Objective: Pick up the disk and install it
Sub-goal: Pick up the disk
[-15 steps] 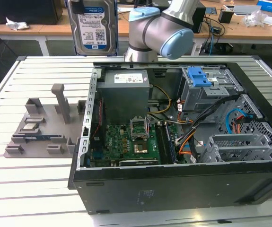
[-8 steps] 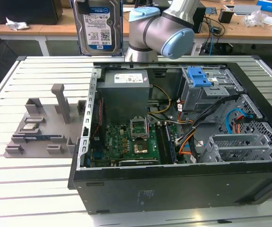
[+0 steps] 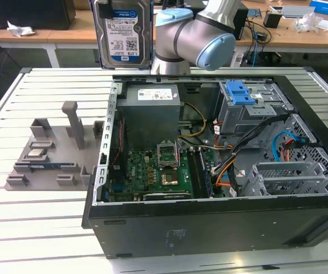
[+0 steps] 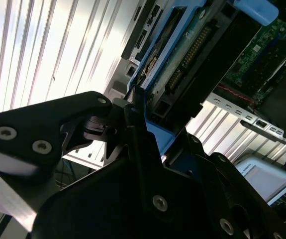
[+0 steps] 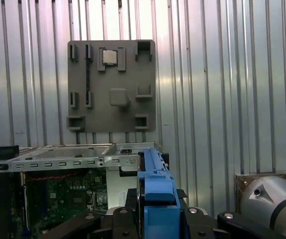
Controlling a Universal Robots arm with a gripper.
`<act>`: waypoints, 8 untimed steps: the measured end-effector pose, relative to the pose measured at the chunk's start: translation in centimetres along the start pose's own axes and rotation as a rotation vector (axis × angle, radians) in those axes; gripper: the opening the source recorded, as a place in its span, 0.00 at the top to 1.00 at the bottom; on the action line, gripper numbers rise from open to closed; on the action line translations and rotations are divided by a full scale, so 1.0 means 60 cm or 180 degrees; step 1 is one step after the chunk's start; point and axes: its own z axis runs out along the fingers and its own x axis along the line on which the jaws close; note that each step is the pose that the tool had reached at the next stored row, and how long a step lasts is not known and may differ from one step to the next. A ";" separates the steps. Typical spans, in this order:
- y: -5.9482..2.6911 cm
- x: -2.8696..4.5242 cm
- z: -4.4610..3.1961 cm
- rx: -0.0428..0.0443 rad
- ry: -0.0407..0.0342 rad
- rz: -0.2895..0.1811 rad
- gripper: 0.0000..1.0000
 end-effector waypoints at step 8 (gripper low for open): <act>-0.010 0.003 0.000 0.0000 0.0000 0.0001 0.63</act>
